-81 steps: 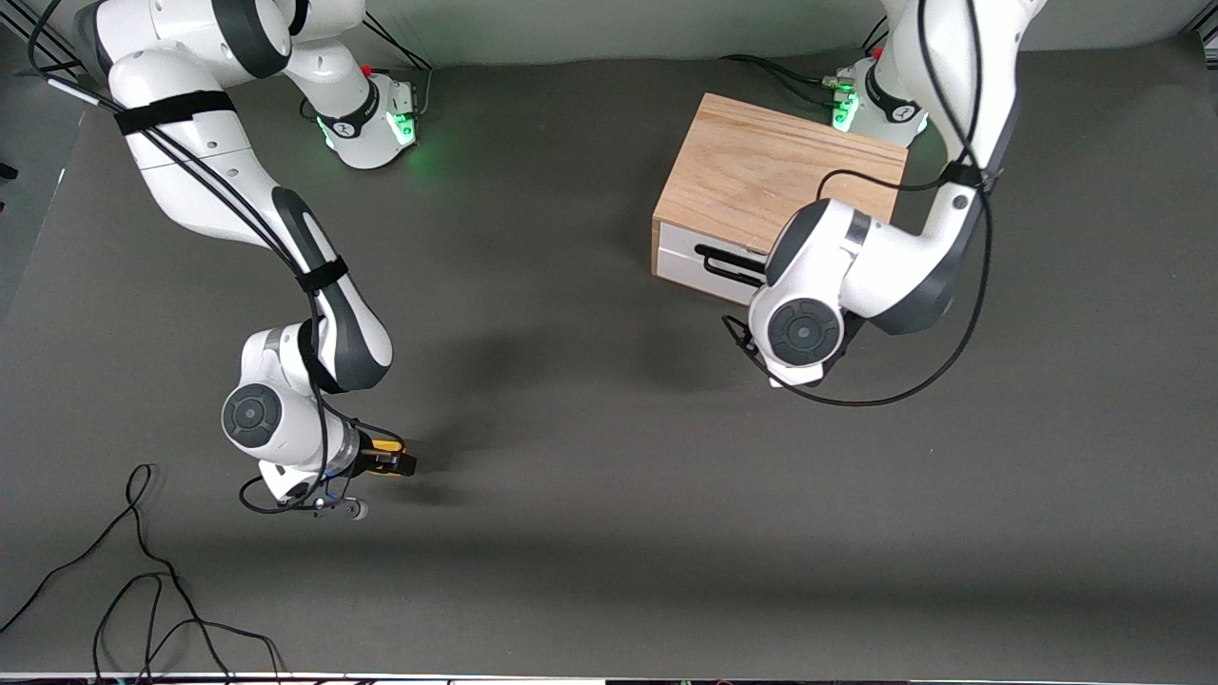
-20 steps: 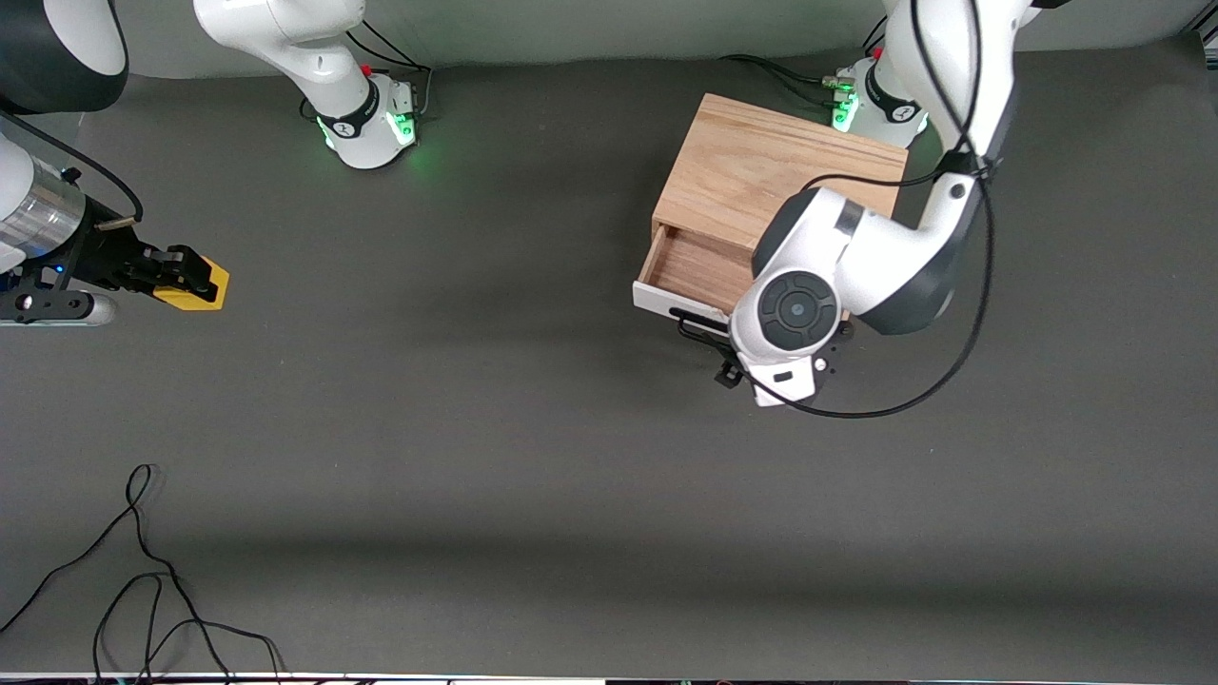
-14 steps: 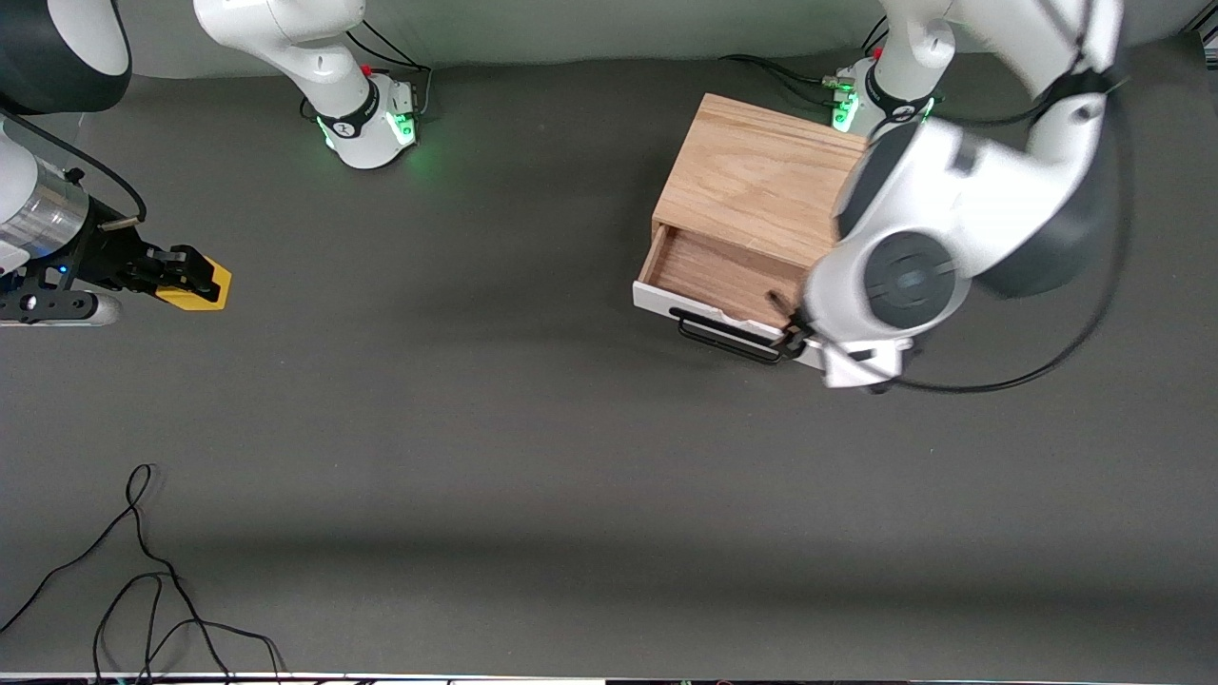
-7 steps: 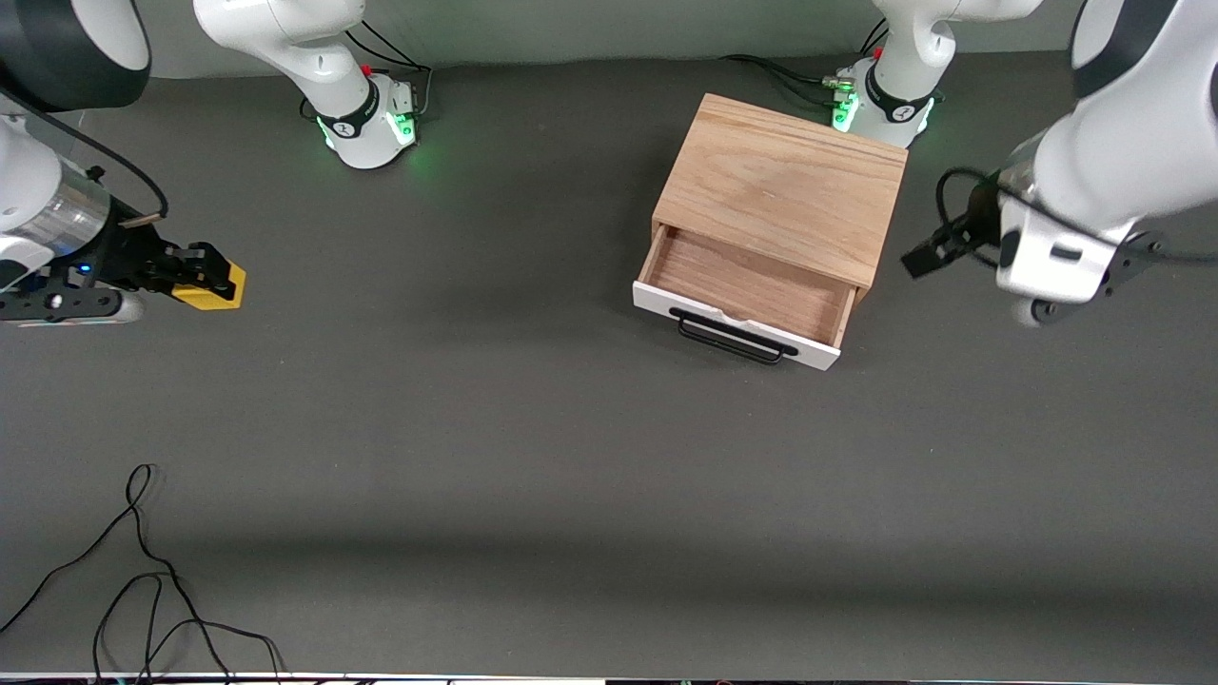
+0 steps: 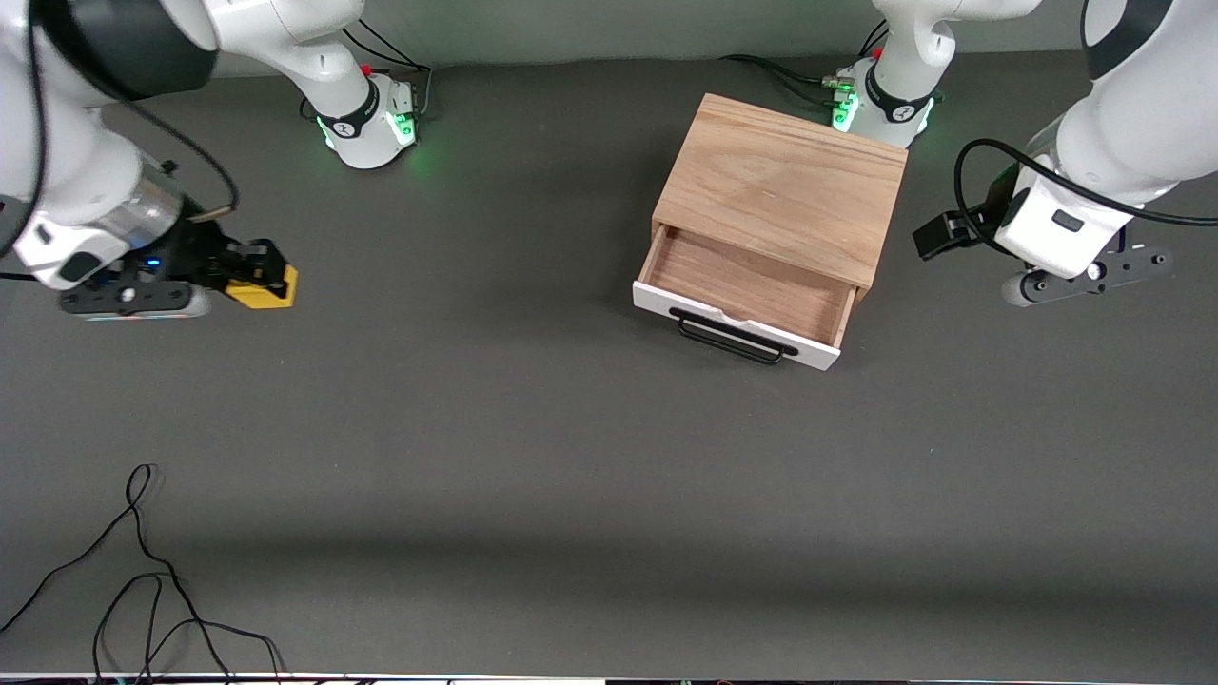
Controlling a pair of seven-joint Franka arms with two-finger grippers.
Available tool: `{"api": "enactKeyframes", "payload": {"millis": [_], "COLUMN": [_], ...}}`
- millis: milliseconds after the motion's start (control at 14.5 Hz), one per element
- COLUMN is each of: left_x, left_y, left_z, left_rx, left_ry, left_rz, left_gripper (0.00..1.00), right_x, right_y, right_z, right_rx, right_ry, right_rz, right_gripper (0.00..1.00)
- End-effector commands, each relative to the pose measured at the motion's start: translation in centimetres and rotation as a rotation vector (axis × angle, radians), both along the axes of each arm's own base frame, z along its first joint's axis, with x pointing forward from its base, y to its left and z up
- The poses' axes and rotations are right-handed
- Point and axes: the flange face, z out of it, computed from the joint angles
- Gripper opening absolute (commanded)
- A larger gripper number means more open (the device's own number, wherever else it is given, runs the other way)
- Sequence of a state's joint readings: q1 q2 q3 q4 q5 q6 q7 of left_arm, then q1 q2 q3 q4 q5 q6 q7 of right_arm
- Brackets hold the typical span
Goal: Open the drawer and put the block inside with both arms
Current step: 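Carry the yellow cube with the right gripper over the open drawer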
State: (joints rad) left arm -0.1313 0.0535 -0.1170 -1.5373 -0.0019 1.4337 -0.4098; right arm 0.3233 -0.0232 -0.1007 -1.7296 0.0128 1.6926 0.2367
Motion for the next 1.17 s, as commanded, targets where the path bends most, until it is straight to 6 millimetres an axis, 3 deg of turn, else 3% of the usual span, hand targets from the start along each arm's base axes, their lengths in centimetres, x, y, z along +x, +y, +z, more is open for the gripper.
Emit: {"api": "enactKeyframes", "payload": {"millis": [0, 207, 415, 484, 691, 898, 967, 1106], "left_x": [-3.1, -3.2, -2.7, -2.5, -1.8, -0.4, 0.0, 0.3], "left_y": [1.0, 1.0, 1.1, 1.1, 1.3, 3.8, 5.6, 6.4], "left_z": [-0.7, -0.3, 0.1, 0.3, 0.6, 1.1, 1.6, 1.8], "left_rx": [0.011, 0.073, 0.054, 0.051, 0.038, -0.036, -0.055, -0.057], "left_ry": [-0.063, -0.073, -0.078, -0.083, -0.087, -0.024, -0.028, -0.044], "left_rz": [-0.172, -0.237, -0.25, -0.249, -0.264, -0.398, -0.393, -0.377], "left_gripper": [0.99, 0.98, 0.98, 0.98, 0.97, 0.98, 0.99, 1.0], "right_x": [0.0, -0.7, -1.0, -1.2, -1.5, -2.1, -2.1, -2.7], "right_y": [3.0, 7.7, 15.7, 19.3, 27.4, 34.8, 36.5, 39.5], "right_z": [-0.4, -0.9, -1.4, -1.6, -3.4, -5.6, -6.4, -8.4], "right_rx": [0.013, 0.018, 0.018, 0.019, 0.016, 0.023, 0.024, 0.023], "right_ry": [-0.008, -0.026, -0.04, -0.05, -0.062, -0.082, -0.087, -0.089], "right_rz": [-0.042, -0.061, -0.12, -0.14, -0.229, -0.289, -0.305, -0.33], "right_gripper": [0.31, 0.31, 0.3, 0.3, 0.29, 0.29, 0.29, 0.29]}}
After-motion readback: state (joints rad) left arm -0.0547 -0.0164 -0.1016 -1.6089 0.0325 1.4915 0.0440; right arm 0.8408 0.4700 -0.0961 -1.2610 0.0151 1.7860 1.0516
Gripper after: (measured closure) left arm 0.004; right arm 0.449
